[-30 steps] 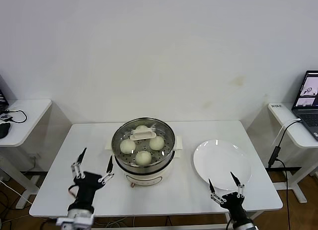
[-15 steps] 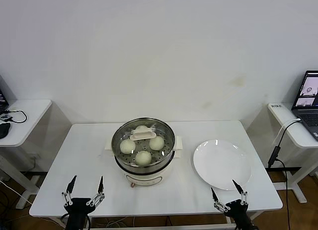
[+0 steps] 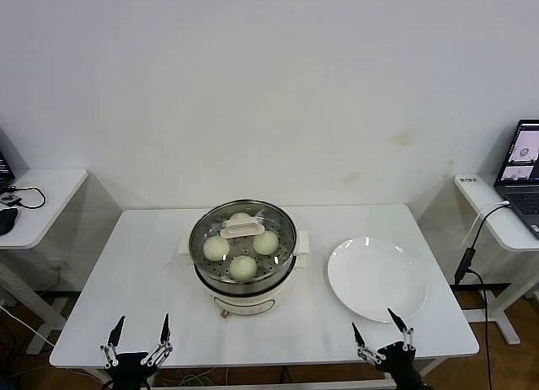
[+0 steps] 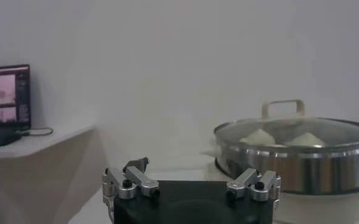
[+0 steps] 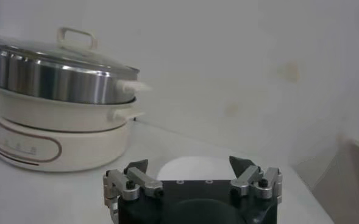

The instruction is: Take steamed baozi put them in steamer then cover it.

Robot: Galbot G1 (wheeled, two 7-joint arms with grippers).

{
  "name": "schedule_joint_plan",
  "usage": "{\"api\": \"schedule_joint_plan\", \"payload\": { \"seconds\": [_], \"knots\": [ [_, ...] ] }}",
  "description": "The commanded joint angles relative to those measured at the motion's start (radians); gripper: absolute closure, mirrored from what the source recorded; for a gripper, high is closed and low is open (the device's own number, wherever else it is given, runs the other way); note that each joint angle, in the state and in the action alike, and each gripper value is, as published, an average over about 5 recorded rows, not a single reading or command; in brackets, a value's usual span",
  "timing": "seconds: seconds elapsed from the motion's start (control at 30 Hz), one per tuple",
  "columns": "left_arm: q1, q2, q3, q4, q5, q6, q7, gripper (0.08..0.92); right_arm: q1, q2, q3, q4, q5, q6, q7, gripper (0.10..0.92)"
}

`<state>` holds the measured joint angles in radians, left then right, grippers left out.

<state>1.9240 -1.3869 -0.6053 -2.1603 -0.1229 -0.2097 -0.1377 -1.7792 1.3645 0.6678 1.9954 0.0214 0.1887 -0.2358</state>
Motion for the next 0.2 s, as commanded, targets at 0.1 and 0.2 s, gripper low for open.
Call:
{"api": "schedule_joint_plan", "payload": {
  "seconds": [0.1,0.2],
  "knots": [
    [0.014,0.002,0.003,0.013,-0.005,-0.026,0.005,0.177,-0.008,-0.005,-0.020,0.009,0.003,-0.018,-0.005,0.202],
    [0.014,0.005,0.004,0.016,-0.002,-0.026,0.007,0.177,-0.011,-0.003,-0.021,0.012,0.002,-0.019,-0.005,0.203]
  ]
}}
